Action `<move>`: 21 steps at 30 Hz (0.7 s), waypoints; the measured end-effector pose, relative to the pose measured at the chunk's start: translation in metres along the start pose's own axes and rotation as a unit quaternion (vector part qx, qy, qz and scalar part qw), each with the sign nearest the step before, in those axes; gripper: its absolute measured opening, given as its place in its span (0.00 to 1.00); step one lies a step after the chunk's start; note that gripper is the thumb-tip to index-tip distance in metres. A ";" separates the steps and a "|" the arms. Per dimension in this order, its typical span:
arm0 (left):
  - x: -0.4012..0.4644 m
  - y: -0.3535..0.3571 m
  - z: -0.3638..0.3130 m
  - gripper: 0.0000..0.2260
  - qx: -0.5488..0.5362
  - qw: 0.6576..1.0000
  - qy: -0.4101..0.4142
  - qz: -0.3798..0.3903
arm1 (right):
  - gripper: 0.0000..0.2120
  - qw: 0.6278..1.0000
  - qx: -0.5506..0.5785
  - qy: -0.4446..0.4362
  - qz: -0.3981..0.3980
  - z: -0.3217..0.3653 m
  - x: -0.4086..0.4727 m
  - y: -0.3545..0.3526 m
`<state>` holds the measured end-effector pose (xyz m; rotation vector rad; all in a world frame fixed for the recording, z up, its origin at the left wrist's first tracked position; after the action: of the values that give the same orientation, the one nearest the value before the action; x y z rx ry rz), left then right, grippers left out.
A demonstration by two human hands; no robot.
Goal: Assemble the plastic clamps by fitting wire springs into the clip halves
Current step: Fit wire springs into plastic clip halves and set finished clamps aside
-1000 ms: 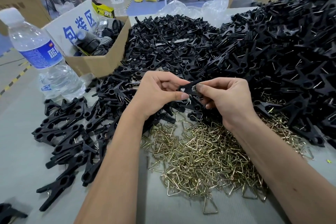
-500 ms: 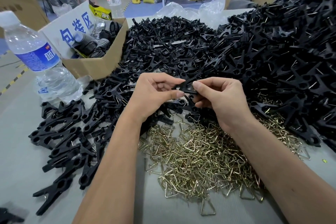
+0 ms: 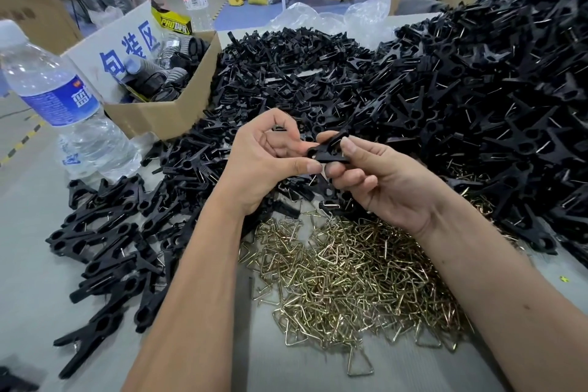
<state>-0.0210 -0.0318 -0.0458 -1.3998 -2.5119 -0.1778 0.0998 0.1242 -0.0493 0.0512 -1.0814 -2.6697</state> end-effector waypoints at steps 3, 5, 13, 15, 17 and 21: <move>0.000 -0.001 0.000 0.18 -0.004 1.000 0.002 -0.013 | 0.13 0.999 0.040 -0.022 -0.004 -0.001 0.002 0.000; 0.000 -0.002 0.000 0.17 0.004 1.000 0.007 -0.020 | 0.13 0.998 0.055 -0.034 -0.009 -0.002 0.004 0.000; 0.001 -0.001 0.000 0.15 0.073 0.996 0.021 -0.047 | 0.11 0.997 0.074 -0.034 -0.019 -0.004 0.003 0.001; 0.000 -0.001 -0.001 0.14 0.075 0.996 0.013 -0.046 | 0.11 0.998 0.024 -0.045 -0.041 -0.004 0.003 0.002; 0.000 -0.005 -0.002 0.13 0.080 0.993 0.011 -0.085 | 0.11 0.993 -0.049 -0.072 -0.075 0.001 0.003 0.001; -0.005 -0.027 -0.008 0.11 0.079 0.963 0.023 -0.258 | 0.14 0.938 -0.231 -0.161 -0.201 0.032 0.004 -0.009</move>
<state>-0.0403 -0.0520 -0.0395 -0.6520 -2.7257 -0.0999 0.0900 0.1512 -0.0319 -0.2961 -0.5245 -3.3254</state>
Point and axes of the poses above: each hand's wrist, its own x-axis towards the middle knuckle, its own y-axis out of the palm, z = x × y, the point moved 2 cm from there along x, towards the middle knuckle, and after that the axes turned 12 degrees about z, right-handed, at the moved point
